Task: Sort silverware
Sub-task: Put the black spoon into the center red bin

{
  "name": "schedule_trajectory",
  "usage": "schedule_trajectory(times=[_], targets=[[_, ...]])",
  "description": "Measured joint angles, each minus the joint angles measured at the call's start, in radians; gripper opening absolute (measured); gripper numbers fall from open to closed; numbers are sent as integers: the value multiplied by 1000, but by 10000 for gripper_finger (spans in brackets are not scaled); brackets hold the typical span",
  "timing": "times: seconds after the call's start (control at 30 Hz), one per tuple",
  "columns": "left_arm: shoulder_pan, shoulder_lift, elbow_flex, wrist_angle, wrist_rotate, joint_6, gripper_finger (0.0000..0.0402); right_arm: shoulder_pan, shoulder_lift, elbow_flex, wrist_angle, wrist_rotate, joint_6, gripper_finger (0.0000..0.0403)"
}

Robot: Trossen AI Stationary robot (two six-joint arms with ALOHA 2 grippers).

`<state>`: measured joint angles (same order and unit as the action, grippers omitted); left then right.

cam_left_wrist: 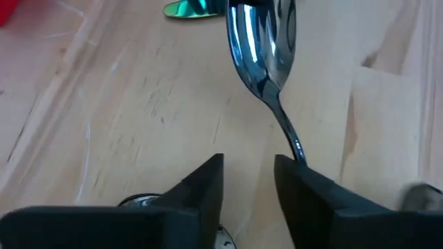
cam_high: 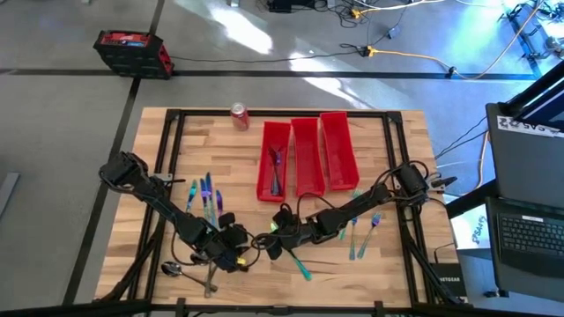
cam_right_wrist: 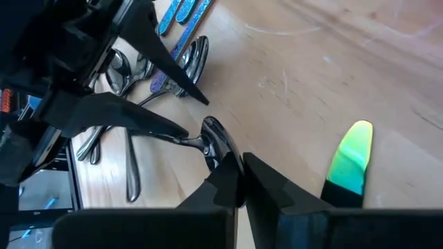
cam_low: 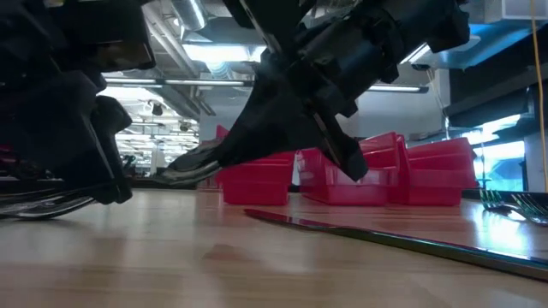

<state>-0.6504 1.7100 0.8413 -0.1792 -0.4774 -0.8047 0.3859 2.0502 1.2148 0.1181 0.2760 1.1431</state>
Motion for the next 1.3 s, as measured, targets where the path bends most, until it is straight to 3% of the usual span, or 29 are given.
schedule_trajectory(times=[0.27, 0.93, 1.3], targets=[[23, 0, 0, -28, 8, 21, 190, 6, -19, 1, -33, 19, 3, 0], [62, -3, 0, -50, 12, -1, 192, 6, -114, 2, -255, 45, -40, 0], [118, -49, 2, -55, 109, -5, 200, 13, -187, 2, -388, 54, -83, 0]])
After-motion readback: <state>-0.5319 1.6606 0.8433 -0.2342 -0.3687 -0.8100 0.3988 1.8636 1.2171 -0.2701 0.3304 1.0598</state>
